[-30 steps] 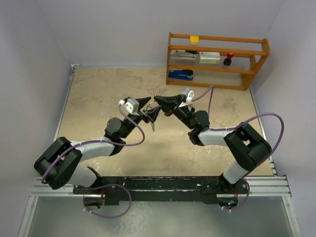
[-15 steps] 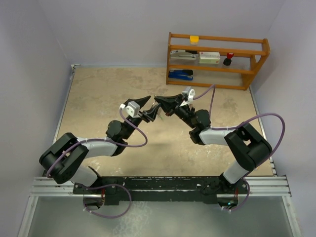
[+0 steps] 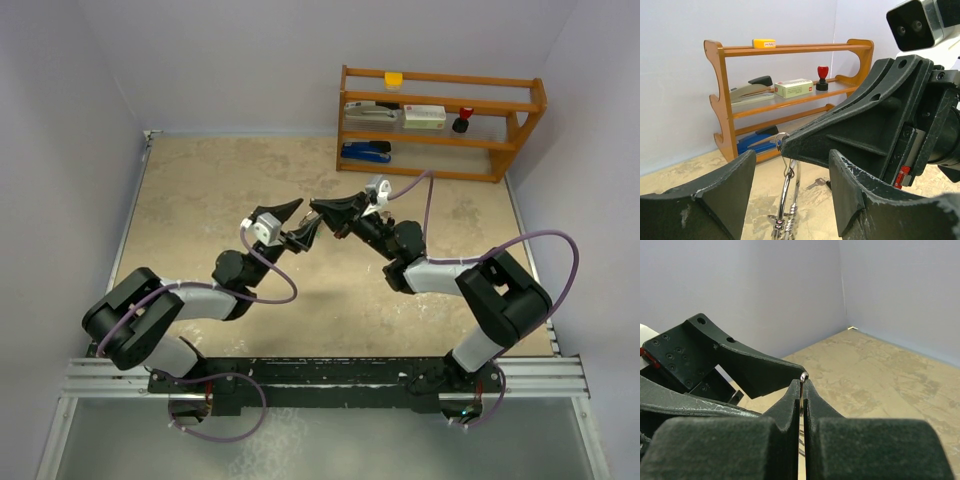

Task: Put the keys on the keyring

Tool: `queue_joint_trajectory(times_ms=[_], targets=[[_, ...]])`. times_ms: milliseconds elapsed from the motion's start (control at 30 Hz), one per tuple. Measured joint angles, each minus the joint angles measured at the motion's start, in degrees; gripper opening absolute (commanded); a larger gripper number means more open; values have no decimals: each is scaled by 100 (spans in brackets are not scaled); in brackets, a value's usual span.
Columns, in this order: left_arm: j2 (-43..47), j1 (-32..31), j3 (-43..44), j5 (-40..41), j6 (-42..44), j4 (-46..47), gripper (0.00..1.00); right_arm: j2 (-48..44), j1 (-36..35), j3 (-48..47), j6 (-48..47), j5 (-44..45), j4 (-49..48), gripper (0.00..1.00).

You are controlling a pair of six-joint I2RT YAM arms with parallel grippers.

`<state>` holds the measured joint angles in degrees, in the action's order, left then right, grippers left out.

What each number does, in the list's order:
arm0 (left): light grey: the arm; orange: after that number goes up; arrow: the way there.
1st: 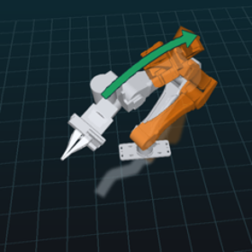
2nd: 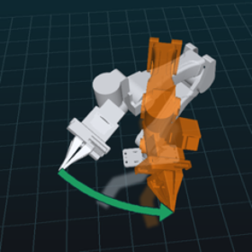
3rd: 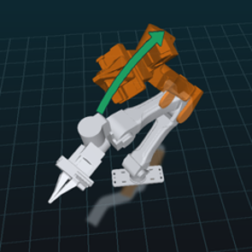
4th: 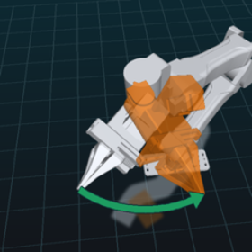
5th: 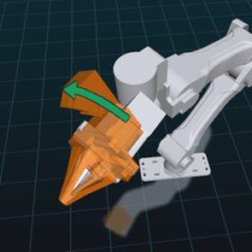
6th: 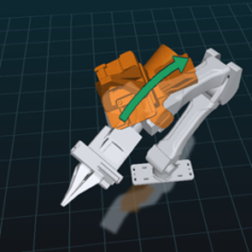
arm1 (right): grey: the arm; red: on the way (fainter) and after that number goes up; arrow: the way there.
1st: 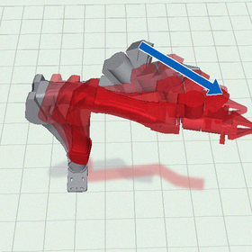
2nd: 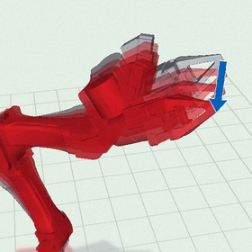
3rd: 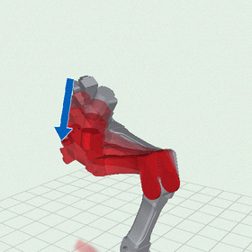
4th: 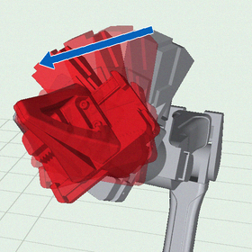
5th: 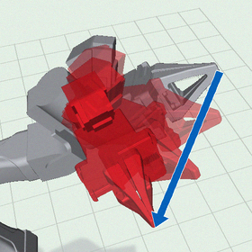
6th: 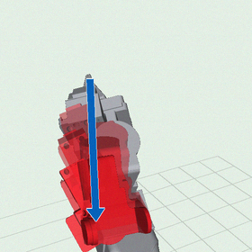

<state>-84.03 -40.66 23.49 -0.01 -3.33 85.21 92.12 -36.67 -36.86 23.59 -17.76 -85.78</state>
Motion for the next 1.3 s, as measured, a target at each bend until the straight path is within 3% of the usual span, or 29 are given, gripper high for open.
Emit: queue_joint_trajectory(times_ms=[733,1300], targets=[[13,13,-459,-192,297,-258,58,-229,118,-22,138,-66,-409,0],[-326,13,304,-380,302,-256,55,-229,118,-17,240,-245,-411,0]])
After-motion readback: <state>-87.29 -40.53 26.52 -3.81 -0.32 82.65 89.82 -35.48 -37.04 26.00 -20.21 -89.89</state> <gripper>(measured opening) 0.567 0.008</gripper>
